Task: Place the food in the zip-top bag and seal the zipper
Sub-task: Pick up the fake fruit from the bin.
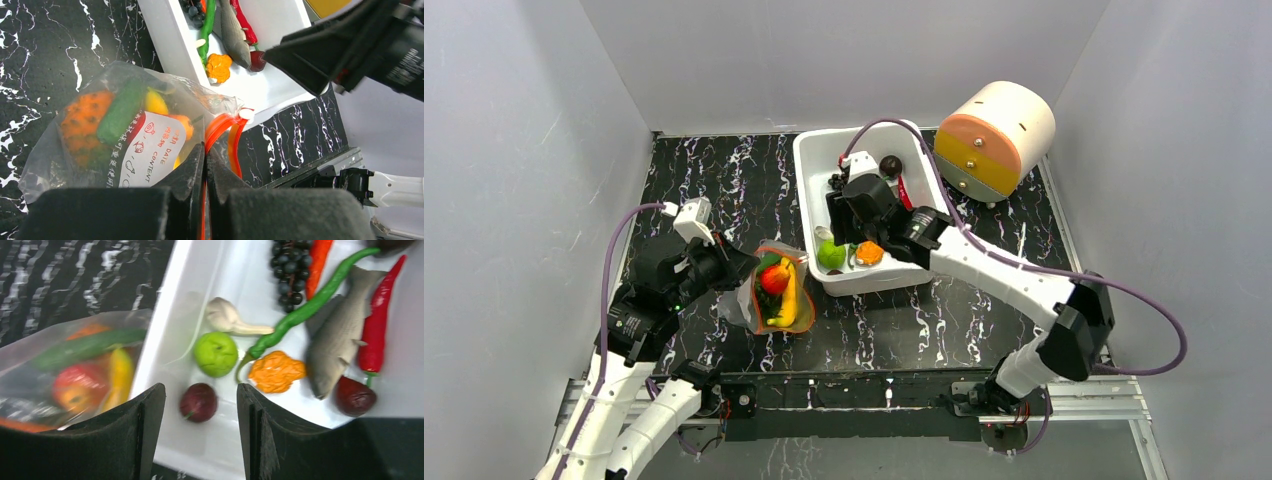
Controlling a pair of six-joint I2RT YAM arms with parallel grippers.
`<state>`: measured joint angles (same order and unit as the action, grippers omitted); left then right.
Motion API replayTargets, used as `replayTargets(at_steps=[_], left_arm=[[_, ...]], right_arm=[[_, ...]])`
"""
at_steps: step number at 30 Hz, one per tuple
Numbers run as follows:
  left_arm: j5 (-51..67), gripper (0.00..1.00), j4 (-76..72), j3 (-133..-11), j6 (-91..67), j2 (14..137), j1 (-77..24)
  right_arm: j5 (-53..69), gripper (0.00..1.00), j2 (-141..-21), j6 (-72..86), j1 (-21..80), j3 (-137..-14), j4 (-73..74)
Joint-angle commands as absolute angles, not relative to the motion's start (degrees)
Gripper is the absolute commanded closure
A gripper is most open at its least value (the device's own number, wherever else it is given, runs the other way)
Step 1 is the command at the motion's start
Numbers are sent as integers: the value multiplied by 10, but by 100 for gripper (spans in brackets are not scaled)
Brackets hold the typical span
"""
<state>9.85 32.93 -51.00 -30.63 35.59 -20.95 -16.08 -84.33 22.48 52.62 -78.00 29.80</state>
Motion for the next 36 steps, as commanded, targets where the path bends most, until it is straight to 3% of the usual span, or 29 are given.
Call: replayTargets(at_steps=[1,8,18,36], left_arm=[[104,100,329,-533,-292,351,-209],[109,100,337,-532,-290,340,-209],[104,100,340,-535,-280,337,-209],[107,100,336,-520,-282,331,-209]], right_arm=[[-211,49,-899,166,487,-821,293],[-251,51,-1034,115,440,-914,304],[-252,40,-1182,86,410,-1039,311],[-223,37,-1283,96,383,-1085,291]])
